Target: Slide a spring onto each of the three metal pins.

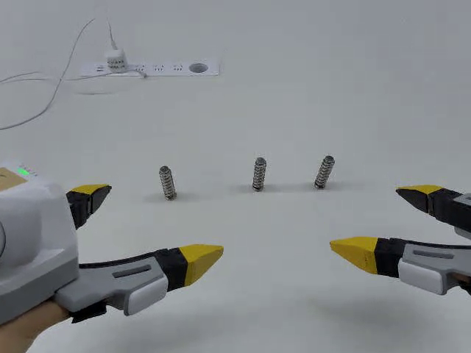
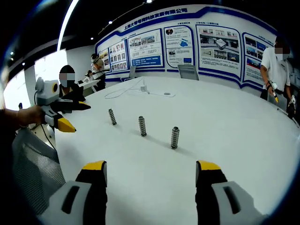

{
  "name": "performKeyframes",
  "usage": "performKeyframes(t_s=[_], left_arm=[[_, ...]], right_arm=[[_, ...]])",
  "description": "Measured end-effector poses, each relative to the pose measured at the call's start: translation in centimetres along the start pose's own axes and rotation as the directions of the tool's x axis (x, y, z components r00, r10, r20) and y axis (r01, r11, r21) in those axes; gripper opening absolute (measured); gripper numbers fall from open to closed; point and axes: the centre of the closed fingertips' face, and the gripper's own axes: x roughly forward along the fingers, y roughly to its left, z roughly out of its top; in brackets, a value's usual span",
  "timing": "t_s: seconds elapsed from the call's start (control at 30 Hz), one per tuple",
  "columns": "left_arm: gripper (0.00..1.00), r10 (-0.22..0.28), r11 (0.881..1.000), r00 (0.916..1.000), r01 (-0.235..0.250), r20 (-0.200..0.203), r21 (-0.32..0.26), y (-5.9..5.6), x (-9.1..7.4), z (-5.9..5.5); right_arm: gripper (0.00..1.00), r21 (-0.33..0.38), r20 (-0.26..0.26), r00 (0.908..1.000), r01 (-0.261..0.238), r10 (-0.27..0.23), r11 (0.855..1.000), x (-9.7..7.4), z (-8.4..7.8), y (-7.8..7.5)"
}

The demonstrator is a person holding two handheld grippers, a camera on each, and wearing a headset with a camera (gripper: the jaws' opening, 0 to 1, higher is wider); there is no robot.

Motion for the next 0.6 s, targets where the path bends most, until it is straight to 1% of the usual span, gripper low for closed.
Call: performKeyframes(t_s=[0.1,0.2,0.3,0.47,0.6], left_arm=[[1.0,0.003,1.0,1.0,-0.003,-0.001,0.002,0.0,-0.16,0.01],[1.0,0.007,1.0,1.0,-0.007,-0.004,0.003,0.05,-0.22,-0.01],[1.0,0.006,1.0,0.9999,-0.006,-0.009,0.002,0.0,-0.23,-0.13],[1.0,0.002,1.0,0.9995,-0.002,-0.031,0.008,-0.09,-0.19,-0.54],[1.0,0.0,1.0,0.9995,0.0,-0.033,-0.005,-0.11,-0.16,-0.68]], right_arm=[[0.81,-0.001,0.018,0.9998,-0.008,0.008,1.0,-0.2,0.1,0.37],[0.81,-0.003,0.024,0.9996,-0.013,0.014,1.0,-0.28,0.16,0.52],[0.83,-0.001,0.025,0.9996,-0.016,0.016,1.0,-0.29,0.17,0.58],[0.84,0.003,0.025,0.9996,-0.015,0.015,1.0,-0.19,0.14,0.65],[0.85,-0.01,0.018,0.9997,-0.019,0.019,1.0,0.05,-0.1,0.8]])
